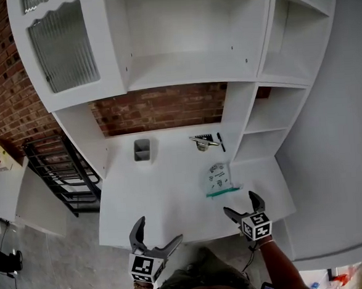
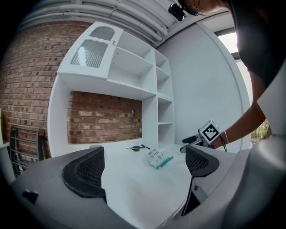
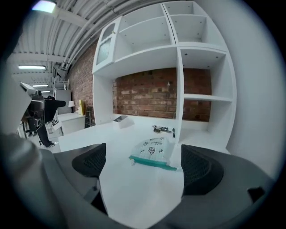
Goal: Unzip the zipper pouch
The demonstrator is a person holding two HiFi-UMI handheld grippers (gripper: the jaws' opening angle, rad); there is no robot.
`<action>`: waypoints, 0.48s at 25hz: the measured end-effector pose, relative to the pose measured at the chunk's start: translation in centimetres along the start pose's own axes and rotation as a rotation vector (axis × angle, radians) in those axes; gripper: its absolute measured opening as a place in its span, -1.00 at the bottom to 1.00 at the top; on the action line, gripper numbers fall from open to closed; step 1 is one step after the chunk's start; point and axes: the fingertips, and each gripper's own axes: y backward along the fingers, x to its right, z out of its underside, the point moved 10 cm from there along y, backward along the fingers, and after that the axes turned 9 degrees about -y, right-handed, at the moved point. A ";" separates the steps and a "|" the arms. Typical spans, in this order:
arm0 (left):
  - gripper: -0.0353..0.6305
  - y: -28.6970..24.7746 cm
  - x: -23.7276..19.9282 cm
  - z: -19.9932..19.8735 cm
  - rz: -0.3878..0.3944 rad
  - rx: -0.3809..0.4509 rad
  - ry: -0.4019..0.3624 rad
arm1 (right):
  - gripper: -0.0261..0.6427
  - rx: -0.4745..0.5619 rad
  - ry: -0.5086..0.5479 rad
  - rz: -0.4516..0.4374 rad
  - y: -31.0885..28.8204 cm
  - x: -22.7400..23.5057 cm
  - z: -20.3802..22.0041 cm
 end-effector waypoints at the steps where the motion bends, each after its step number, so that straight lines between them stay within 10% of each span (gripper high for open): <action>1: 0.81 -0.5 0.1 0.0 0.003 -0.002 -0.006 | 0.64 -0.018 -0.021 -0.005 -0.8 0.6 0.3; 12: 0.80 -4.1 1.0 -0.3 -0.012 0.002 -0.022 | 0.60 -0.245 -0.038 -0.105 -9.9 5.8 1.8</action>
